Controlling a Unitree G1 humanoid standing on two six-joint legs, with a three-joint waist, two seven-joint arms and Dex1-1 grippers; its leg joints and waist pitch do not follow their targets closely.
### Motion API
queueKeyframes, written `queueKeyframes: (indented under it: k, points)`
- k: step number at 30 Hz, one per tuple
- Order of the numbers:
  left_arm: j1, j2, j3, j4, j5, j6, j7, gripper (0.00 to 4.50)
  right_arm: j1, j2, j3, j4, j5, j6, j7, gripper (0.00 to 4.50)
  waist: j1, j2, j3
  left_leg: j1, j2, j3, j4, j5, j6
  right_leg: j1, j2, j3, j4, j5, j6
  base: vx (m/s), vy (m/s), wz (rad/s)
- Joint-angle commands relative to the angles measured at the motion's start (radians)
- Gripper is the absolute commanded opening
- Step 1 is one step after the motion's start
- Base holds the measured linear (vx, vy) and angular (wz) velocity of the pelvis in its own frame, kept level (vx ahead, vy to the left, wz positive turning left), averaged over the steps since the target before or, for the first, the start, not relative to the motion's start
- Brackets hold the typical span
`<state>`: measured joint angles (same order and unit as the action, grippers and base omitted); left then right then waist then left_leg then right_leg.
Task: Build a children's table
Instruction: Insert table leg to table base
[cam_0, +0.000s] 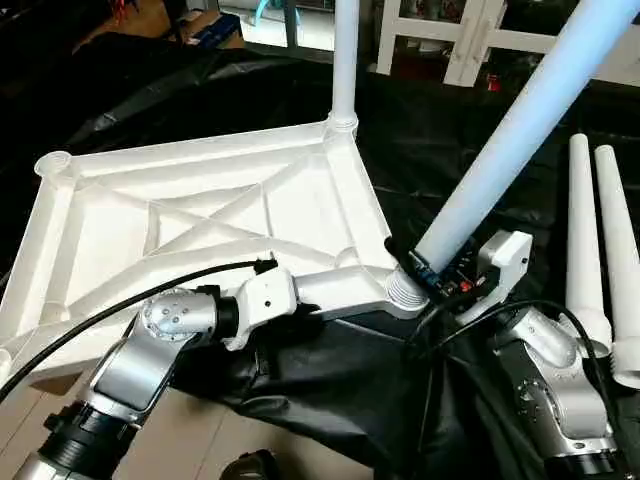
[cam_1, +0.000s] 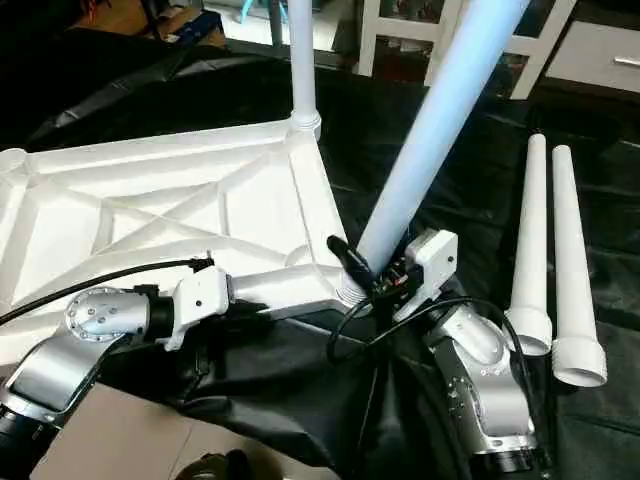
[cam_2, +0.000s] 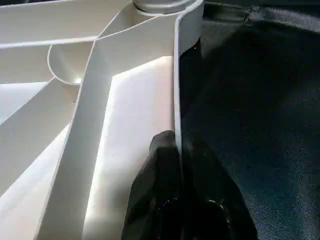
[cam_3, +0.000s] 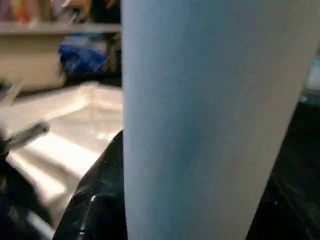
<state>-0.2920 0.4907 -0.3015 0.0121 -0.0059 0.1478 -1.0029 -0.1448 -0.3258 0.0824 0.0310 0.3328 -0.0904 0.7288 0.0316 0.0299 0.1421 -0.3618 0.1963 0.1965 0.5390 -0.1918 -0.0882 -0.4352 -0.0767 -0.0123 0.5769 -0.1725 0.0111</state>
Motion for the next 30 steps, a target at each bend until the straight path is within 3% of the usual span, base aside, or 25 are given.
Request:
queueKeyframes:
  k: [1, 5, 10, 16, 19, 20, 27, 30]
  points:
    - [0.011, -0.006, 0.014, 0.025, -0.025, -0.019, 0.011, 0.00, 0.080, -0.045, 0.098, 0.129, -0.122, 0.089, 0.051, 1.86, -0.003, -0.018, -0.023, -0.004, 0.024, -0.013, -0.071, -0.283, 0.061, 0.025, -0.042, 0.031, -0.094, -0.500, -0.089, 0.000, 0.000, 0.00]
    - [0.011, -0.005, 0.015, 0.025, -0.025, -0.021, 0.010, 0.00, 0.076, -0.062, 0.121, 0.125, -0.131, 0.091, 0.071, 1.86, -0.001, -0.022, -0.028, 0.002, 0.025, -0.013, -0.073, -0.300, 0.064, 0.025, -0.042, 0.034, -0.097, -0.510, -0.082, 0.000, 0.000, 0.00]
    - [0.010, -0.004, 0.014, 0.027, -0.025, -0.022, 0.008, 0.00, 0.063, -0.069, 0.132, 0.119, -0.129, 0.103, 0.071, 1.86, -0.001, -0.023, -0.029, 0.000, 0.025, -0.014, -0.074, -0.301, 0.065, 0.027, -0.041, 0.033, -0.096, -0.499, -0.092, 0.000, 0.000, 0.00]
    - [0.009, -0.001, 0.017, 0.030, -0.027, -0.025, 0.007, 0.00, 0.078, -0.024, 0.045, 0.122, -0.007, 0.205, 0.020, 1.86, -0.002, -0.019, -0.026, 0.001, 0.027, -0.017, -0.079, -0.335, 0.059, 0.023, -0.041, 0.034, -0.100, -0.527, -0.088, 0.000, 0.000, 0.00]
    - [0.009, -0.002, 0.017, 0.029, -0.027, -0.026, 0.007, 0.00, 0.084, -0.033, 0.035, 0.134, -0.023, 0.184, 0.003, 1.86, -0.002, -0.019, -0.025, 0.002, 0.027, -0.017, -0.080, -0.346, 0.049, 0.020, -0.042, 0.033, -0.103, -0.544, -0.080, 0.000, 0.000, 0.00]
    - [0.011, -0.004, 0.016, 0.027, -0.027, -0.022, 0.008, 0.00, 0.092, -0.045, 0.043, 0.136, -0.053, 0.144, 0.003, 1.86, -0.002, -0.018, -0.025, 0.003, 0.027, -0.017, -0.079, -0.348, 0.048, 0.020, -0.042, 0.034, -0.103, -0.549, -0.078, 0.000, 0.000, 0.00]
    - [0.014, -0.011, 0.010, 0.021, -0.034, 0.004, 0.006, 0.00, 0.090, -0.030, 0.050, 0.119, -0.080, 0.113, -0.010, 1.86, -0.002, -0.017, -0.024, 0.001, 0.028, -0.019, -0.083, -0.359, 0.044, 0.018, -0.043, 0.034, -0.105, -0.564, -0.067, 0.000, 0.000, 0.00]
    - [0.005, -0.018, 0.013, 0.029, -0.026, 0.014, 0.023, 0.00, 0.085, -0.025, 0.053, 0.125, -0.094, 0.089, -0.023, 1.86, -0.004, -0.018, -0.022, 0.003, 0.028, -0.021, -0.084, -0.383, 0.039, 0.014, -0.045, 0.035, -0.111, -0.611, -0.053, 0.000, 0.000, 0.00]
